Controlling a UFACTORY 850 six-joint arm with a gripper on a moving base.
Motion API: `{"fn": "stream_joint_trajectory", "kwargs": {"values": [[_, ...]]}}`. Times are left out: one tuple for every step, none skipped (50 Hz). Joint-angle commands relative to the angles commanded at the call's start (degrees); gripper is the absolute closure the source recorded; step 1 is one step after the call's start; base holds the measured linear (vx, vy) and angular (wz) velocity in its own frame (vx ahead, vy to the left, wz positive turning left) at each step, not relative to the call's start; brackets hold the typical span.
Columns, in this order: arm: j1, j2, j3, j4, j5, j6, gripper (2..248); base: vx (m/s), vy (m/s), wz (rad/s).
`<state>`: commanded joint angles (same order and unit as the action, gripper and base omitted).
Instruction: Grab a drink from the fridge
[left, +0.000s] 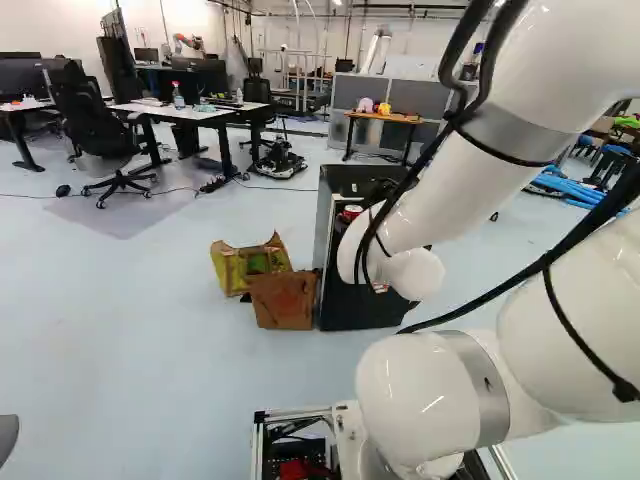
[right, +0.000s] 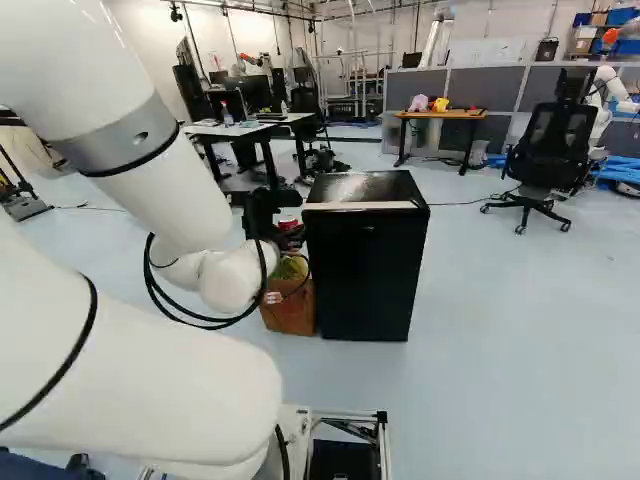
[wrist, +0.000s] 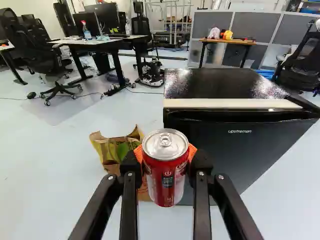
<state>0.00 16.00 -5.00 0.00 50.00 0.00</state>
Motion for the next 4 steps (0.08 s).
{"fn": "stream_joint_trajectory", "kwargs": {"values": [[0.0, 0.0, 0.0, 0.0, 0.0, 0.0, 150, 0.0, 0.0, 0.0], [0.0, 0.0, 0.0, 0.0, 0.0, 0.0, 150, 0.0, 0.0, 0.0], [0.0, 0.0, 0.0, 0.0, 0.0, 0.0, 150, 0.0, 0.0, 0.0], [0.0, 0.0, 0.0, 0.0, 0.0, 0.0, 150, 0.0, 0.0, 0.0]]}}
